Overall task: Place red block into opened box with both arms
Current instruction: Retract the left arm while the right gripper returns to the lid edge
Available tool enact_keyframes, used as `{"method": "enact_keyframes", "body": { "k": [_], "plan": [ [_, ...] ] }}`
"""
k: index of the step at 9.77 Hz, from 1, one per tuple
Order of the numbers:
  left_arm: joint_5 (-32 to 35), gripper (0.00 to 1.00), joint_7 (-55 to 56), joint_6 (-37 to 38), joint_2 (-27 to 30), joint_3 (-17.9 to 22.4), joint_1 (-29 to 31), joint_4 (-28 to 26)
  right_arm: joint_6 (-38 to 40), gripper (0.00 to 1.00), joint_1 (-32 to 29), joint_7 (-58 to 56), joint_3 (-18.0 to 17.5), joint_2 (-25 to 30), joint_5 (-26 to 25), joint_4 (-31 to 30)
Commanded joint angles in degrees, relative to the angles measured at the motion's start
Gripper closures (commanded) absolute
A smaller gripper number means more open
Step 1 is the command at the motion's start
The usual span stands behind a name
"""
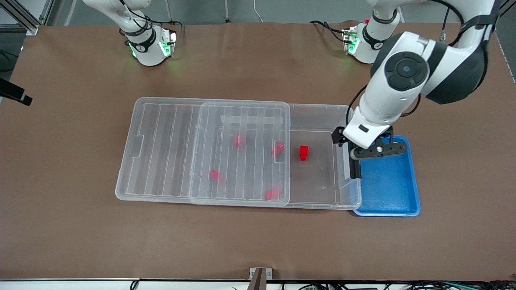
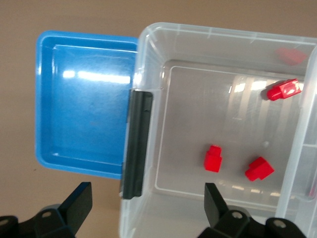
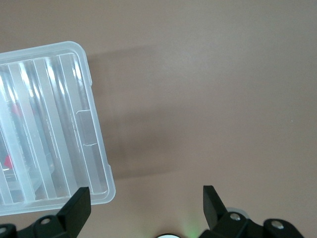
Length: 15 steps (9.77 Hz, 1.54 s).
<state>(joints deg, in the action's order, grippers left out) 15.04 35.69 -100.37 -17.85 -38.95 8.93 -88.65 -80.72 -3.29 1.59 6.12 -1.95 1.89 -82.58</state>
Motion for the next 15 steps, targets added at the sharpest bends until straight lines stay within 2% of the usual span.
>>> {"method": "enact_keyframes", "body": {
  "k": [1, 4, 6, 7, 8, 9, 10, 11, 12, 14, 15],
  "plan": [
    [-1.8, 0.0, -2.2, 3.9, 0.5, -0.4, 1.8, 2.1, 0.0, 0.0, -0.6, -0.6, -0.4, 0.9, 0.7, -0.9],
    [-1.2, 0.0, -7.4, 5.4, 2.5, -0.4, 3.8, 4.4, 0.0, 0.0, -0.5, -0.6, -0.5, 0.9, 0.7, -0.9],
    [-1.1, 0.0, -8.7, 9.4, 3.3, -0.4, 4.6, 7.2, 0.6, 0.0, -0.7, -2.7, -0.4, 0.6, 0.7, -1.5],
    [-1.5, 0.0, -9.9, 9.8, 4.3, -0.5, 4.8, 7.9, -0.4, 0.3, -1.0, -11.0, -0.2, 0.1, 0.7, -3.0],
    [-1.6, 0.0, -11.2, 9.8, 5.5, -0.5, 4.6, 8.0, -5.5, 0.63, -0.7, -13.3, -0.3, -0.5, 0.8, -7.4],
    [-1.9, 0.0, -12.3, 9.8, 6.3, -0.5, 4.7, 8.0, -13.3, 0.95, 1.3, -13.5, -0.5, -1.6, 0.8, -14.4],
    [-2.3, 0.0, -14.5, 9.8, 7.1, -0.5, 5.9, 8.0, -18.1, 1.0, 3.1, -13.9, -0.5, -3.0, 0.7, -19.2],
    [-4.2, 0.0, -15.9, 9.7, 7.8, -0.1, 7.1, 8.0, -21.6, 1.0, 4.6, -14.9, -0.6, -4.3, 0.8, -22.3],
    [-7.1, 0.0, -17.4, 9.7, 9.6, 3.6, 5.9, 7.4, -25.2, 1.0, 6.3, -14.9, -0.6, -4.7, 0.8, -25.9],
    [-10.1, 0.0, -24.0, 9.8, 12.7, 13.9, 0.2, 5.8, -34.6, 1.0, 6.4, -14.7, -0.7, -4.7, 1.3, -34.4],
    [-10.6, 0.0, -26.4, 9.8, 13.7, 17.3, -1.4, 4.7, -35.8, 1.0, 6.5, -14.8, -0.7, -5.6, 2.7, -35.4]
  ]
}}
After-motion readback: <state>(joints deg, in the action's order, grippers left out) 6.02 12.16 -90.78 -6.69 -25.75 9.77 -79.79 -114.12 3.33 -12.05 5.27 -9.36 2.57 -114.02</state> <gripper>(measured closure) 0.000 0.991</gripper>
